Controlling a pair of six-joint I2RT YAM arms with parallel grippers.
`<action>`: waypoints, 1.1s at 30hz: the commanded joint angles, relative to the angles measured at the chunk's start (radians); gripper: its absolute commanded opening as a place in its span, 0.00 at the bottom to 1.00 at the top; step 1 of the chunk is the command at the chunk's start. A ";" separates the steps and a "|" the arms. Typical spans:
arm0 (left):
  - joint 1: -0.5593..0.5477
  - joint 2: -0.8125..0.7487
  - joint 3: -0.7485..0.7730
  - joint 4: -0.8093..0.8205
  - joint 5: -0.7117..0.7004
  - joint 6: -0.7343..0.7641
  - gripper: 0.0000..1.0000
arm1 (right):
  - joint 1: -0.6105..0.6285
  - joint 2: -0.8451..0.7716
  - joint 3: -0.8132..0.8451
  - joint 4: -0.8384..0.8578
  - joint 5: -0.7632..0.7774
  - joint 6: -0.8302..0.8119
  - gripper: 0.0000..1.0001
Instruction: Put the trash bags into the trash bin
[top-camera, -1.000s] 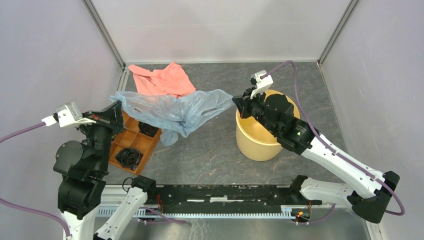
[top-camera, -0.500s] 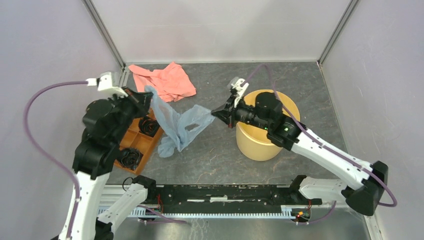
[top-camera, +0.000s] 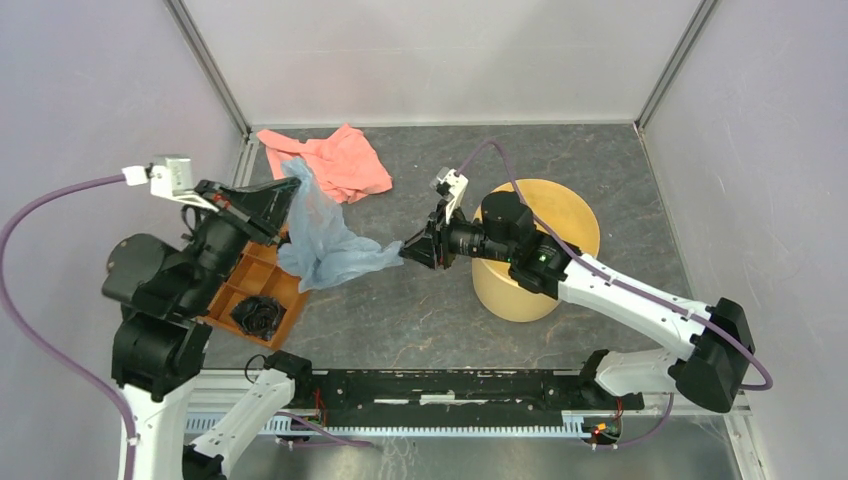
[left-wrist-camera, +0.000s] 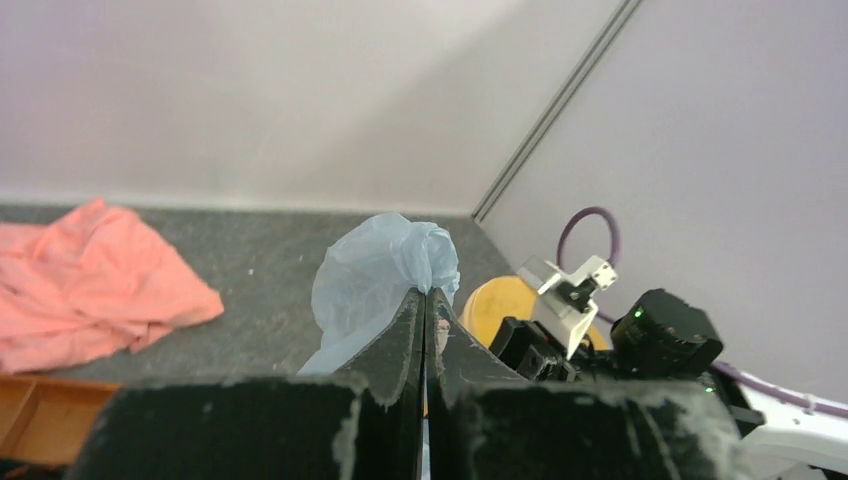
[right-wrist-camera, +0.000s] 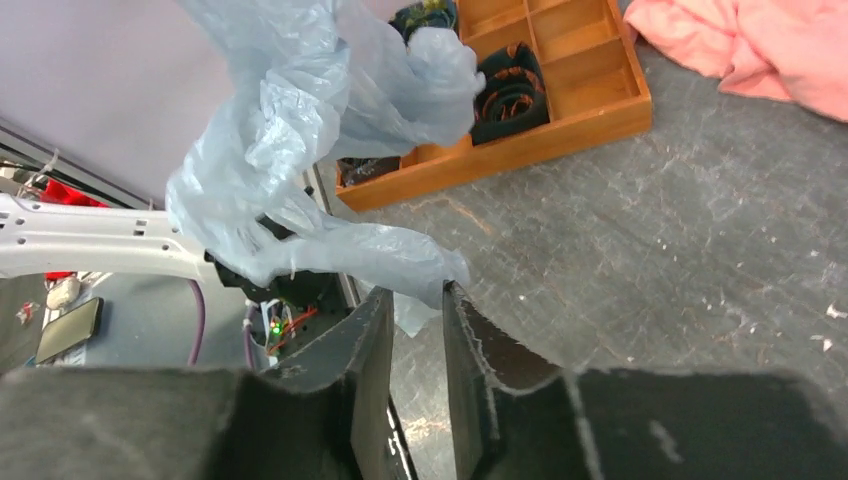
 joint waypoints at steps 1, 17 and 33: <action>0.003 0.002 0.082 0.059 0.036 0.045 0.02 | -0.001 -0.030 -0.004 0.180 -0.009 0.059 0.40; 0.003 0.034 0.198 0.071 0.071 0.032 0.02 | -0.117 -0.126 -0.127 0.386 -0.016 0.042 0.98; 0.003 0.054 0.199 0.167 0.139 -0.051 0.02 | -0.173 -0.128 -0.125 0.492 -0.046 0.301 0.98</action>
